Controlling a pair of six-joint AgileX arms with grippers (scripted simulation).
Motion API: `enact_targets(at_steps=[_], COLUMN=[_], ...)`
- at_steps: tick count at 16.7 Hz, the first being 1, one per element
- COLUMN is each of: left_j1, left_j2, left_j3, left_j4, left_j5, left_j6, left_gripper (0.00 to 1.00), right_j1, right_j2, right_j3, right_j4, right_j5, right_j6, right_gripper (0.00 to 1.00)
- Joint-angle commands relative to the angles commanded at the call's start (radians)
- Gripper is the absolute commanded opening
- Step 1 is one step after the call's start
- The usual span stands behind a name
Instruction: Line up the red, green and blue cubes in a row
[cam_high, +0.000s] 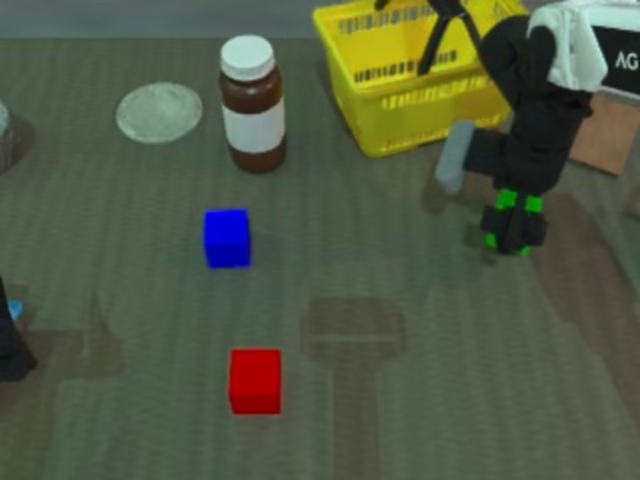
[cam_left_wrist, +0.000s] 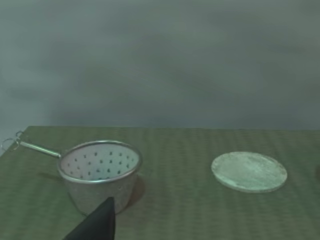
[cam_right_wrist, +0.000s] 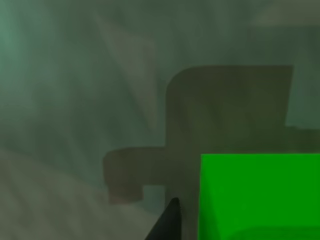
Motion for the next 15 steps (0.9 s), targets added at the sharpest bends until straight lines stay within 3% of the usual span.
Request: enact_targets(at_steps=[4,15], left_j1=[0.000,0.000], left_j2=[0.000,0.000], left_j3=[0.000,0.000], left_j4=[0.000,0.000], left_j5=[0.000,0.000], left_j6=[0.000,0.000], left_gripper=[1.00,1.00], right_j1=[0.000,-0.001], right_j2=[0.000,-0.014], right_j3=[0.000,0.015], right_j4=[0.000,-0.025], right_j5=[0.000,-0.001], right_j6=[0.000,0.003], right_gripper=[0.02,0.00])
